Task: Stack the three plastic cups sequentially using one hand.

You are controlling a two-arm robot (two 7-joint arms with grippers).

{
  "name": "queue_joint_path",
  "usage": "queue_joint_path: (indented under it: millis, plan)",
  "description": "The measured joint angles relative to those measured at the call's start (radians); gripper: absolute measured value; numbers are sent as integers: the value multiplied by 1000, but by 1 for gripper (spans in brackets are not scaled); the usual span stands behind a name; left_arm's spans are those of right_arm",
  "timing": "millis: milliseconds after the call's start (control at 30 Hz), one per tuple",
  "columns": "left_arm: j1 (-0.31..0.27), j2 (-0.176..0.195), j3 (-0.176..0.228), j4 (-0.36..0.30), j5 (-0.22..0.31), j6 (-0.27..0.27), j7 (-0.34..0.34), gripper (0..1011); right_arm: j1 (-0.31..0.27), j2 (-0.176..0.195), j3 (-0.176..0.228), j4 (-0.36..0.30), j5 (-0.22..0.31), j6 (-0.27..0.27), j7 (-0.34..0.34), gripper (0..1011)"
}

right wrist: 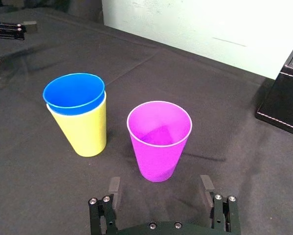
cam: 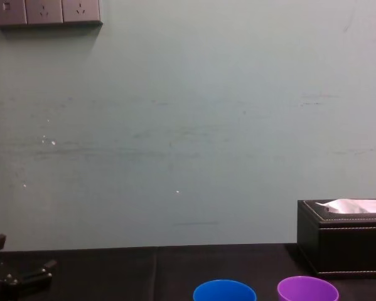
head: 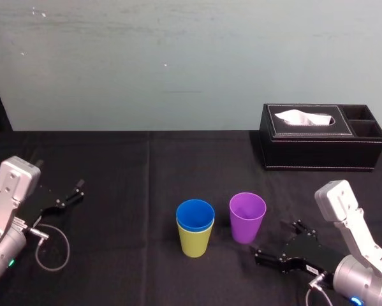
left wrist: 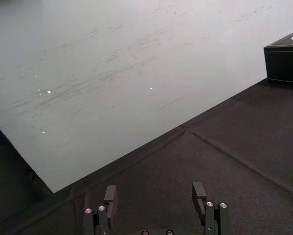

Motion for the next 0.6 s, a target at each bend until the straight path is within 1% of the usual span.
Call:
queue_joint_path:
  millis: [167,600]
  plan:
    - [0,0,0,0,0,0,0,1000,21,-25,-3,31,-16,-3,10,1003]
    - [0,0,0,0,0,0,0,1000,68,-62,-6,90,-48,-22,34,1003]
